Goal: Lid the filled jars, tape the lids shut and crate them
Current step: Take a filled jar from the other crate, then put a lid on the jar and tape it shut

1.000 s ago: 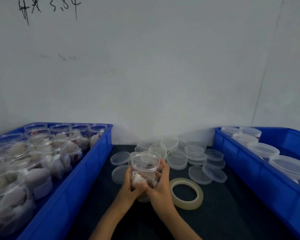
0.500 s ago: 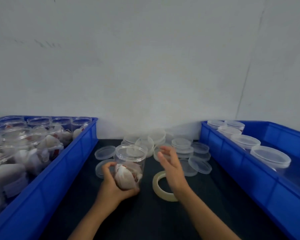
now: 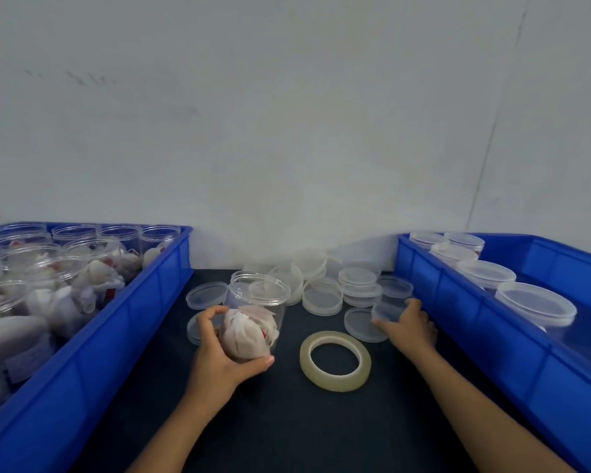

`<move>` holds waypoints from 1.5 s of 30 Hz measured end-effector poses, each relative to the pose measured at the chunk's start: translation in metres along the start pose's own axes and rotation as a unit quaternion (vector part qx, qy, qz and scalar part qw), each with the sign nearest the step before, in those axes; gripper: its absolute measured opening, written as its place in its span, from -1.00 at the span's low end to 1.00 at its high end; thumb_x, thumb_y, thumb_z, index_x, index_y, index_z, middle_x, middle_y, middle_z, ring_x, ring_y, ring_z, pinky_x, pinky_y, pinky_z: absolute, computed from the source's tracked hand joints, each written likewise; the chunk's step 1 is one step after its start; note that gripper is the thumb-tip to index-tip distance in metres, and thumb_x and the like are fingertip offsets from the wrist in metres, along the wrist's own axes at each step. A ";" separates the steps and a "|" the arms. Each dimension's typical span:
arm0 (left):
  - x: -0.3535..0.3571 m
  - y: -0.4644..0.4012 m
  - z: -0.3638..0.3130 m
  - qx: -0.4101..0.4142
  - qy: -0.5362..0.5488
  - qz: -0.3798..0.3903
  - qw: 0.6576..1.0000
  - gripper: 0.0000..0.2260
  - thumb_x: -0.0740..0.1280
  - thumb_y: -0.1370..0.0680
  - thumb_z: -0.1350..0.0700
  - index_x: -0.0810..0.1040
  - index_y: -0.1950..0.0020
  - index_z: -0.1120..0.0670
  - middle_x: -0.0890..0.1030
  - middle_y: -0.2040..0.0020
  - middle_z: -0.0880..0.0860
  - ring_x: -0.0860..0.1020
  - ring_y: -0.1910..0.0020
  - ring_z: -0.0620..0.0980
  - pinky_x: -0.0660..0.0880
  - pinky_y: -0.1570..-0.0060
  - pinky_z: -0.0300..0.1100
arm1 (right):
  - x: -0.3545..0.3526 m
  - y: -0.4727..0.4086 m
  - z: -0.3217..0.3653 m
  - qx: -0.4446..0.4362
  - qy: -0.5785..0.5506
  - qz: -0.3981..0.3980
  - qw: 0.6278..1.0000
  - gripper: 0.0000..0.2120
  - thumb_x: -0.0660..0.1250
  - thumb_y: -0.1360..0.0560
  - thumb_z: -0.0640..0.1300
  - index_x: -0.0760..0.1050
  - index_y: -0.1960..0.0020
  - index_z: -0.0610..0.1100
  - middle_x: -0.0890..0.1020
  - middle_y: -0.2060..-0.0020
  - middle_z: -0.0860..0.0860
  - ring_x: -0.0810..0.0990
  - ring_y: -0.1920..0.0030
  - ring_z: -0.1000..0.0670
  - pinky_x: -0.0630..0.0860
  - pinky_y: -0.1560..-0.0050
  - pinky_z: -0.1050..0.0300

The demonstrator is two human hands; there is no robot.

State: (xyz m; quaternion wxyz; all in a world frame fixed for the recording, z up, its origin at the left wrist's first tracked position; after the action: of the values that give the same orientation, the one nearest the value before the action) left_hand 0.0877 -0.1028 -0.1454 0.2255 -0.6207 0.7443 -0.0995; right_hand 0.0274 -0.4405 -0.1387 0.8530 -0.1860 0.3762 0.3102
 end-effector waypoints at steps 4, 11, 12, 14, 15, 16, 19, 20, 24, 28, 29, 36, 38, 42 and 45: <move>0.000 0.001 -0.003 0.004 -0.010 0.009 1.000 -0.16 0.67 -0.16 0.14 0.21 -0.15 -0.37 0.32 -0.11 -0.30 0.46 -0.02 -0.27 0.46 0.20 -0.36 | -0.010 0.015 0.018 -0.063 -0.046 -0.058 0.995 -0.08 0.57 -0.32 0.03 0.12 -0.47 -0.16 0.29 -0.38 -0.23 0.36 -0.31 -0.26 0.41 -0.27 -0.16; 0.006 0.008 -0.017 -0.027 0.102 0.057 0.993 -0.29 0.61 -0.23 0.27 0.42 -0.20 -0.26 0.50 -0.09 -0.21 0.55 0.08 -0.42 0.51 0.25 -0.45 | 0.020 0.077 0.065 -0.204 -0.231 0.140 0.941 -0.04 0.62 -0.23 -0.19 0.09 -0.40 0.12 0.33 -0.28 0.02 0.40 -0.29 -0.01 0.43 -0.26 0.08; 0.006 0.009 -0.017 -0.035 0.113 0.064 0.991 -0.30 0.60 -0.24 0.29 0.43 -0.21 -0.22 0.51 -0.08 -0.19 0.56 0.09 -0.39 0.51 0.25 -0.45 | 0.024 0.084 0.068 -0.204 -0.251 0.168 0.931 -0.03 0.62 -0.22 -0.21 0.08 -0.39 0.15 0.36 -0.24 0.03 0.46 -0.24 -0.01 0.48 -0.20 0.12; 0.008 0.011 -0.016 -0.060 0.134 0.080 0.986 -0.27 0.60 -0.23 0.28 0.37 -0.24 -0.18 0.51 -0.09 -0.13 0.60 0.09 -0.29 0.54 0.25 -0.38 | 0.031 0.095 0.072 -0.216 -0.267 0.196 0.919 0.00 0.61 -0.22 -0.27 0.06 -0.40 0.17 0.38 -0.23 0.02 0.51 -0.20 -0.03 0.55 -0.17 0.05; 0.008 0.012 -0.015 -0.080 0.145 0.084 0.983 -0.23 0.62 -0.21 0.24 0.32 -0.25 -0.17 0.51 -0.09 -0.10 0.62 0.08 -0.21 0.56 0.25 -0.33 | 0.033 0.099 0.074 -0.225 -0.275 0.199 0.913 0.01 0.60 -0.22 -0.29 0.06 -0.41 0.16 0.38 -0.23 0.01 0.52 -0.20 -0.06 0.56 -0.18 0.00; 0.009 0.012 -0.013 -0.098 0.153 0.087 0.980 -0.18 0.65 -0.17 0.20 0.27 -0.25 -0.16 0.51 -0.11 -0.07 0.62 0.04 -0.14 0.56 0.21 -0.28 | 0.034 0.102 0.074 -0.234 -0.285 0.197 0.908 0.01 0.60 -0.22 -0.31 0.07 -0.41 0.15 0.40 -0.23 0.00 0.53 -0.19 -0.06 0.56 -0.18 -0.01; 0.011 0.012 -0.009 -0.126 0.148 0.085 0.977 -0.19 0.67 -0.13 0.06 0.25 -0.21 -0.10 0.50 -0.14 0.00 0.57 -0.06 -0.04 0.54 0.14 -0.25 | 0.030 0.106 0.070 -0.246 -0.320 0.181 0.897 -0.04 0.59 -0.24 -0.33 0.12 -0.39 0.16 0.48 -0.15 0.03 0.60 -0.06 0.07 0.57 -0.06 0.20; 0.011 0.012 -0.008 -0.130 0.146 0.082 0.977 -0.22 0.65 -0.13 0.02 0.27 -0.19 -0.10 0.50 -0.14 0.01 0.57 -0.06 -0.02 0.56 0.14 -0.24 | 0.029 0.107 0.068 -0.239 -0.340 0.179 0.892 -0.06 0.60 -0.24 -0.33 0.14 -0.39 0.15 0.51 -0.11 0.05 0.62 -0.02 0.10 0.56 0.01 0.27; 0.012 0.010 -0.008 -0.143 0.198 0.087 0.966 -0.30 0.60 -0.13 -0.14 0.39 -0.18 -0.10 0.57 -0.13 0.04 0.64 -0.04 0.05 0.60 -0.04 0.02 | 0.027 0.106 0.059 -0.192 -0.423 0.190 0.865 -0.20 0.60 -0.27 -0.04 0.24 -0.36 0.18 0.60 -0.11 0.02 0.64 -0.03 0.12 0.54 0.06 0.27; 0.015 0.013 -0.014 -0.126 0.223 0.105 0.961 -0.49 0.48 -0.17 -0.26 0.54 -0.10 -0.23 0.62 -0.14 -0.03 0.62 -0.09 -0.05 0.57 -0.07 -0.04 | 0.031 0.108 0.057 -0.147 -0.514 0.210 0.818 -0.54 0.35 -0.45 0.02 0.37 -0.33 0.06 0.60 -0.15 -0.13 0.63 -0.11 -0.13 0.54 -0.16 -0.20; 0.016 0.013 -0.015 -0.119 0.215 0.109 0.963 -0.46 0.43 -0.21 -0.30 0.52 -0.17 -0.27 0.59 -0.19 -0.06 0.58 -0.15 -0.06 0.52 -0.18 -0.02 | 0.031 0.110 0.058 -0.143 -0.529 0.212 0.809 -0.56 0.31 -0.46 0.05 0.39 -0.33 0.03 0.60 -0.14 -0.13 0.62 -0.10 -0.19 0.54 -0.14 -0.27; 0.025 0.017 -0.024 -0.122 0.143 0.101 0.977 -0.51 0.24 -0.37 -0.32 0.27 -0.30 -0.44 0.30 -0.11 -0.51 0.36 0.04 -0.63 0.35 0.15 -0.48 | 0.038 0.130 0.071 -0.201 -0.472 0.182 0.839 -0.65 0.05 -0.50 0.22 0.37 -0.25 0.26 0.57 -0.04 0.41 0.54 -0.09 0.36 0.53 0.12 0.39; 0.025 0.017 -0.024 -0.128 0.129 0.097 0.979 -0.47 0.19 -0.35 -0.30 0.23 -0.32 -0.43 0.27 -0.10 -0.51 0.32 0.05 -0.59 0.32 0.12 -0.46 | 0.037 0.133 0.073 -0.206 -0.460 0.169 0.847 -0.64 0.03 -0.48 0.24 0.33 -0.26 0.29 0.45 -0.16 0.42 0.44 -0.15 0.44 0.46 -0.04 0.41; 0.025 0.015 -0.029 -0.112 0.104 0.109 0.982 -0.48 0.21 -0.35 -0.29 0.28 -0.32 -0.38 0.33 -0.14 -0.47 0.35 0.03 -0.67 0.36 0.14 -0.52 | 0.030 0.132 0.074 -0.234 -0.438 0.136 0.857 -0.67 0.00 -0.57 0.25 0.37 -0.25 0.22 0.50 -0.15 0.33 0.45 -0.15 0.44 0.40 -0.03 0.52; 0.024 0.014 -0.032 -0.114 0.111 0.103 0.982 -0.48 0.28 -0.42 -0.32 0.38 -0.35 -0.26 0.47 -0.19 -0.30 0.48 -0.11 -0.41 0.44 -0.01 -0.40 | 0.026 0.132 0.074 -0.264 -0.435 0.099 0.855 -0.61 0.07 -0.50 0.23 0.37 -0.28 0.18 0.55 -0.11 0.33 0.54 -0.16 0.23 0.46 -0.06 0.35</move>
State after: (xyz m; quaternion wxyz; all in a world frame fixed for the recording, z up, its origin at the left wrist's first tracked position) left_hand 0.0579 -0.1274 -0.1282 0.0783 -0.5473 0.8312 -0.0585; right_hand -0.0087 -0.2919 -0.1212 0.8133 -0.2121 -0.1126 0.5300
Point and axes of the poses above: each hand's wrist, its own y-axis away from the middle knuckle, its own x-axis out of the palm, z = x × y, the point moved 5 cm from there along -y, towards the middle knuckle
